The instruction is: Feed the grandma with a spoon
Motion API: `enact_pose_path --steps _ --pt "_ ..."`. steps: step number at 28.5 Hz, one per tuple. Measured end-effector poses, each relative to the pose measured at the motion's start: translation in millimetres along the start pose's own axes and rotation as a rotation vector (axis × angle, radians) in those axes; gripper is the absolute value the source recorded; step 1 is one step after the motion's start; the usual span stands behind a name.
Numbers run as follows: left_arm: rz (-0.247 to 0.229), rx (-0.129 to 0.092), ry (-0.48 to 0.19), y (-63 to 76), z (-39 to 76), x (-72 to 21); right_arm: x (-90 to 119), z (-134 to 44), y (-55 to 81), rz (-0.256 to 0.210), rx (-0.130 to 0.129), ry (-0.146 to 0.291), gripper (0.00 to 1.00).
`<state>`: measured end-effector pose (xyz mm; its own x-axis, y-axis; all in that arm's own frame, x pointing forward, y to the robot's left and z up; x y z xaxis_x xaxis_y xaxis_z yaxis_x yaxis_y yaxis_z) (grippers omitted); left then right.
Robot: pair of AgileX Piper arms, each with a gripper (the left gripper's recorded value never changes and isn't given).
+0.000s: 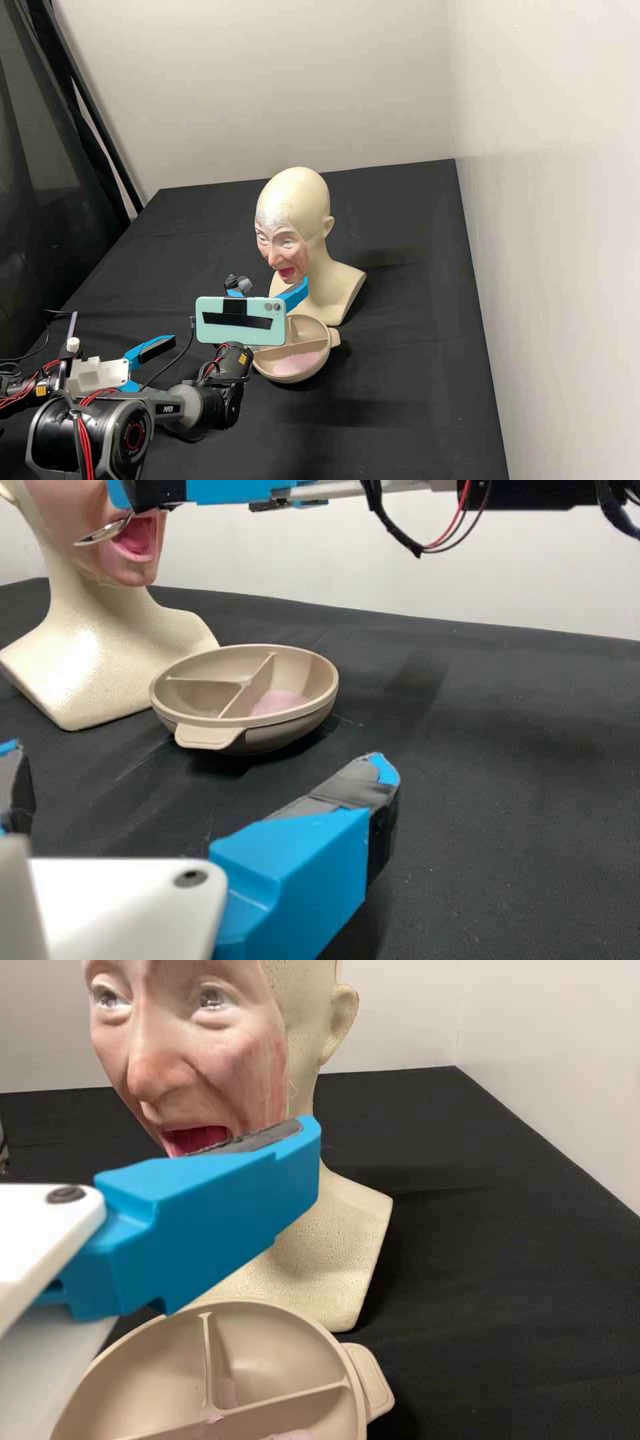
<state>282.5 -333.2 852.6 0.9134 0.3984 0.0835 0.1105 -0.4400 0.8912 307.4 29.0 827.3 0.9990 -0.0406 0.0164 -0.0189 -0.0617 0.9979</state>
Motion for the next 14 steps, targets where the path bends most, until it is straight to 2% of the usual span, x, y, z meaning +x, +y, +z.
enact_pose_path --steps 10,14 --pt "0.0 0.0 0.0 0.0 0.0 0.0 0.0 0.0 0.0 0.0 0.004 0.0 1.0" --pt "0.0 0.0 0.0 0.0 0.0 0.0 -3.6 6.2 -0.6 -0.004 0.007 -0.023 1.0"
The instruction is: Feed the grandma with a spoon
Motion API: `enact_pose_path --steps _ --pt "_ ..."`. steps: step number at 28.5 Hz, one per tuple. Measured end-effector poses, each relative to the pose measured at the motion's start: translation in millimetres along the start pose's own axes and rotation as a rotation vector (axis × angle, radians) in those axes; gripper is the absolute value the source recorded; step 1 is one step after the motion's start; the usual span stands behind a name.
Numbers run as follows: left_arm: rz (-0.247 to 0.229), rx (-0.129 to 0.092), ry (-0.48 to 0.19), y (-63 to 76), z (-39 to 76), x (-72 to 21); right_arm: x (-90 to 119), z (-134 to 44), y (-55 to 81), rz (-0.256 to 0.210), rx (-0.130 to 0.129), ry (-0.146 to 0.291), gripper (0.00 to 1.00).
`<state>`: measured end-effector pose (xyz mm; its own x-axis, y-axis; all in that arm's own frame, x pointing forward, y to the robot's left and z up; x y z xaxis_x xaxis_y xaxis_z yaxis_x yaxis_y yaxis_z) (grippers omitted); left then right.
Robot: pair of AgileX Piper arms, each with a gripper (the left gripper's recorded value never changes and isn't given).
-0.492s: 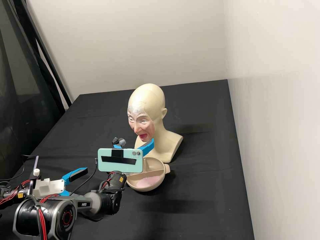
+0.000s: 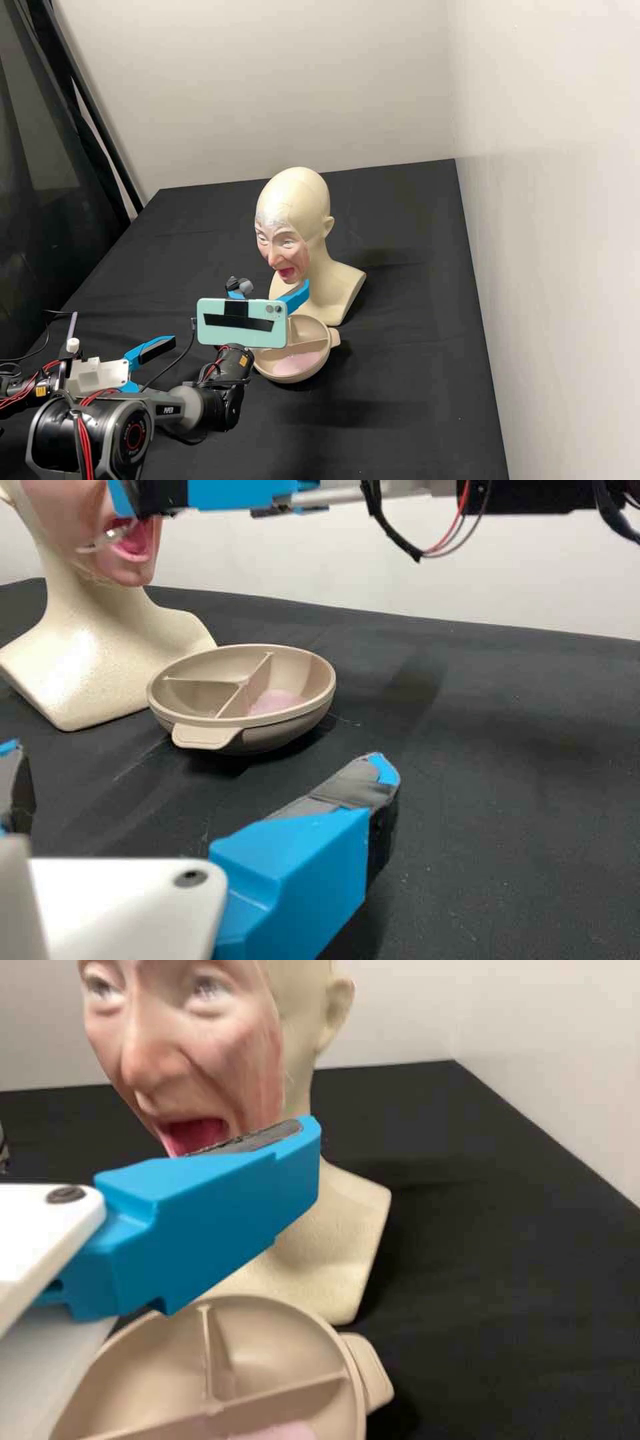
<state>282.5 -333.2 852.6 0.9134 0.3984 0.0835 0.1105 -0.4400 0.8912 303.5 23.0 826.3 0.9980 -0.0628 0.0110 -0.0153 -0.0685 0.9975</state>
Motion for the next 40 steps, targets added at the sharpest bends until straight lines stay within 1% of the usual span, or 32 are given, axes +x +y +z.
enact_pose_path --steps 1,2,5,6,8,10,14,16,18,19,23,29,33,37,40 --pt "0.0 -0.002 0.0 0.0 0.0 0.0 -2 2.9 -0.3 -0.003 -0.002 -0.009 1.0" --pt "0.0 -0.004 0.0 0.0 0.0 0.0 -5 6.1 -0.8 -0.009 0.003 -0.02 1.0" --pt "-0.001 -0.006 -0.004 -0.3 1.2 0.0 -13 9.9 1.6 -0.012 0.007 -0.026 1.0" --pt "-0.002 -0.006 -0.006 -0.5 1.7 0.0 -15 11.3 2.3 -0.011 0.01 -0.028 0.0" --pt "-0.003 -0.005 -0.009 -0.8 2.9 0.0 -21 12.9 5.9 0.001 0.019 -0.015 0.0" --pt "-0.003 -0.004 -0.012 -0.9 3.4 0.0 -24 13.3 8.5 0.009 0.017 0.002 0.0" --pt "-0.003 -0.004 -0.012 -0.9 3.4 0.0 -30 16.4 10.0 0.019 0.028 0.022 0.0" --pt "-0.004 -0.004 -0.013 -1.0 3.7 0.0 -33 18.5 11.1 0.023 0.028 0.017 0.0" --pt "-0.005 -0.002 -0.018 -1.4 5.2 0.0 -36 20.6 9.0 0.016 0.028 0.01 0.0" --pt "-0.005 -0.006 -0.019 -1.5 5.6 0.0 -37 21.3 8.3 0.014 0.028 0.007 0.0" --pt "-0.006 -0.009 -0.023 -1.8 6.7 0.0 -40 22.9 4.7 -0.002 0.021 0.011 0.0" --pt "-0.009 -0.007 -0.032 -2.6 9.5 -0.1 -42 24.4 2.8 0.004 0.021 0.023 0.0" --pt "-0.009 -0.006 -0.033 -2.6 9.7 -0.1 -42 29.0 -1.4 -0.007 0.024 0.012 0.0" --pt "-0.01 -0.005 -0.038 -3.1 11.3 -0.1 -45 39.8 -6.6 -0.036 0.012 -0.026 0.0" --pt "-0.012 -0.004 -0.044 -3.6 13.2 -0.2 -46 47.4 -8.4 -0.046 0.005 -0.056 0.0"
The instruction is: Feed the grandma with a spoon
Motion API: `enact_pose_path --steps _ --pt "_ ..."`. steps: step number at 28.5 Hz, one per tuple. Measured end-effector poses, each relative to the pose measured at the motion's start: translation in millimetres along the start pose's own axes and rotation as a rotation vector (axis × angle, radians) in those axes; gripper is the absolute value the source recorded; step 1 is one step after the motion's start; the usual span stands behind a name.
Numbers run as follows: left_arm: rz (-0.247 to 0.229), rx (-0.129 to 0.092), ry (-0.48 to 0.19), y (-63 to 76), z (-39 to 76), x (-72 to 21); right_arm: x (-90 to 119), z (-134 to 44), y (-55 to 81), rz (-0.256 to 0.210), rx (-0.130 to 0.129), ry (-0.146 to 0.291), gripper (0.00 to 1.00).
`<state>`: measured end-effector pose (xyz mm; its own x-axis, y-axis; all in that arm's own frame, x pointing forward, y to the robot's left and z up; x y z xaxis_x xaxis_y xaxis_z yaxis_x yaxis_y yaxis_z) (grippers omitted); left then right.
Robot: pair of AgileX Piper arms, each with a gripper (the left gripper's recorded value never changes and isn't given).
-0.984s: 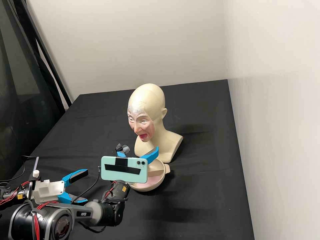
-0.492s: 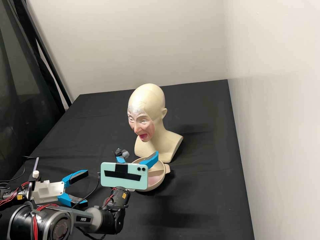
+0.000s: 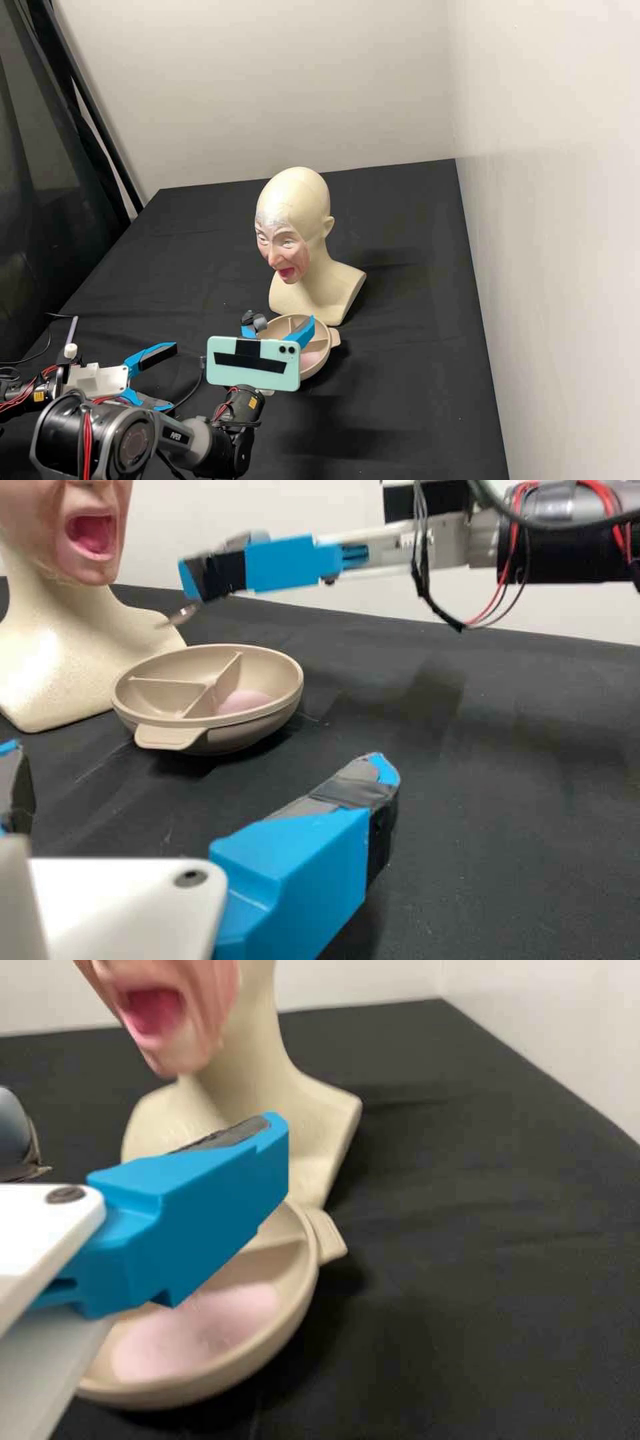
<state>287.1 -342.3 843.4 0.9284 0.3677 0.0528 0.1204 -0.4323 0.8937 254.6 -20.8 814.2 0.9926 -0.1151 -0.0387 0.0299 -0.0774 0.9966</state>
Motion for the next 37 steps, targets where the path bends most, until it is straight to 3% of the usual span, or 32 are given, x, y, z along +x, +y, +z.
enact_pose_path --steps 6,10,24,37 --pt "-0.004 0.003 -0.013 -1.1 3.9 0.0 -4 14.0 -4.8 -0.016 -0.013 -0.054 0.0" --pt "-0.004 0.003 -0.012 -1.1 3.8 0.0 -6 18.0 -7.7 -0.024 -0.018 -0.051 0.0" --pt "-0.004 0.004 -0.015 -1.3 4.7 0.0 -8 31.1 -14.9 -0.058 -0.014 -0.103 0.0" --pt "-0.011 0.009 -0.04 -3.5 12.1 -0.2 -5 35.8 -18.4 -0.074 -0.011 -0.121 0.0"
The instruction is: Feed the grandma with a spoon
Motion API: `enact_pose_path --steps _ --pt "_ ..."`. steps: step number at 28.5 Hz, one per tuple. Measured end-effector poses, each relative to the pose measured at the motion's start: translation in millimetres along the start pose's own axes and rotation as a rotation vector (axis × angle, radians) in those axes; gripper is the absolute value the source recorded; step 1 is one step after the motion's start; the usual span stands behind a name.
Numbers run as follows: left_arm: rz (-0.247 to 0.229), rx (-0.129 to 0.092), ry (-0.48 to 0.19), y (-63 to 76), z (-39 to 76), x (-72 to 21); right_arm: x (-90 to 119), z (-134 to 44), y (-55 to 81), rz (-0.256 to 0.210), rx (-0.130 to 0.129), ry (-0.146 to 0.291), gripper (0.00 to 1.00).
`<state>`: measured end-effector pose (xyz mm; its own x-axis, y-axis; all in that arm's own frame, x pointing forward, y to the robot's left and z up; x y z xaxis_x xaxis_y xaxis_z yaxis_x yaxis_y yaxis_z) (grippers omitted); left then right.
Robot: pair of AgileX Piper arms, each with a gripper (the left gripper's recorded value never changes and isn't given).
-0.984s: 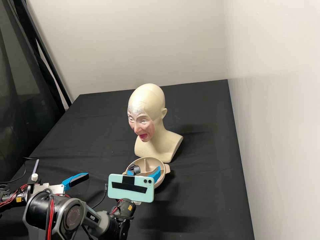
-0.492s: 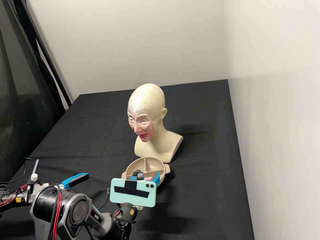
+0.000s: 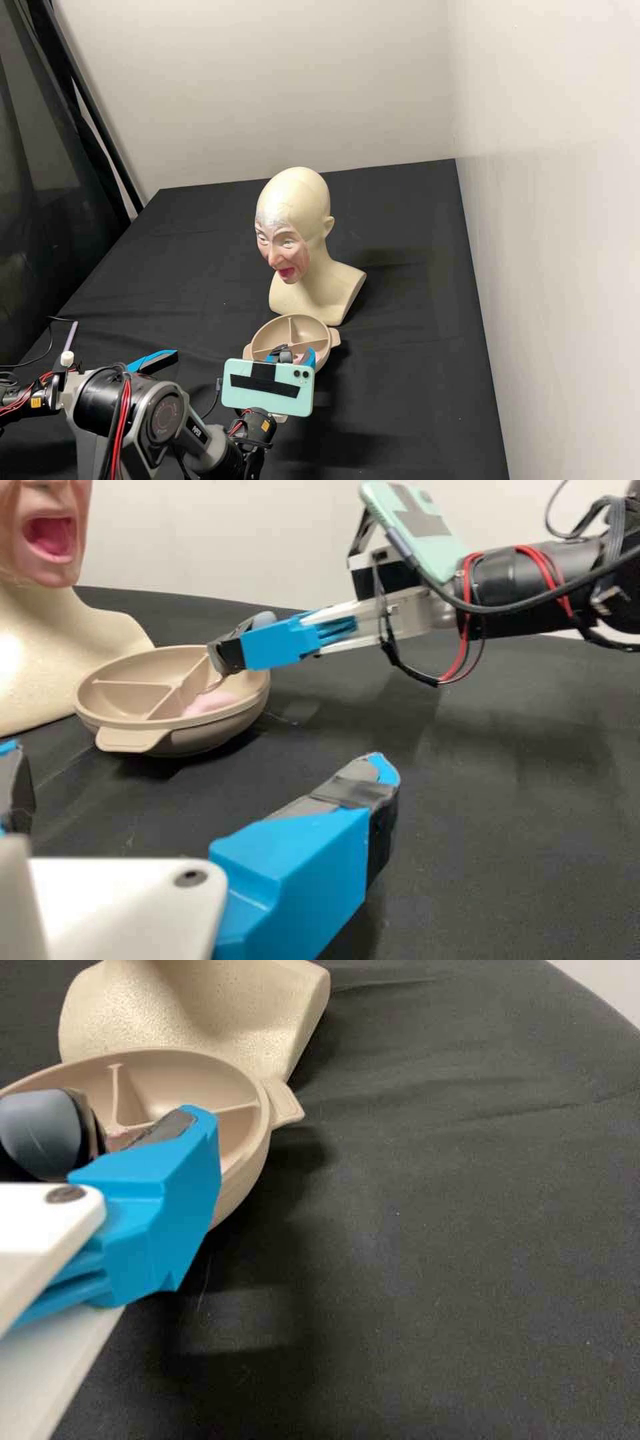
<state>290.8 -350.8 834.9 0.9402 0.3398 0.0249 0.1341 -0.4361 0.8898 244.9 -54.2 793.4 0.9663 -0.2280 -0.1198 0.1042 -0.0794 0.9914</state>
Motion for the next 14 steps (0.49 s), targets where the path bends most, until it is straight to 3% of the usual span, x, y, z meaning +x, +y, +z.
enact_pose_path --steps 14 --pt "0.009 0.002 -0.017 2.1 5.2 2.5 17 -9.3 -11.0 -0.045 -0.017 0.043 0.0"
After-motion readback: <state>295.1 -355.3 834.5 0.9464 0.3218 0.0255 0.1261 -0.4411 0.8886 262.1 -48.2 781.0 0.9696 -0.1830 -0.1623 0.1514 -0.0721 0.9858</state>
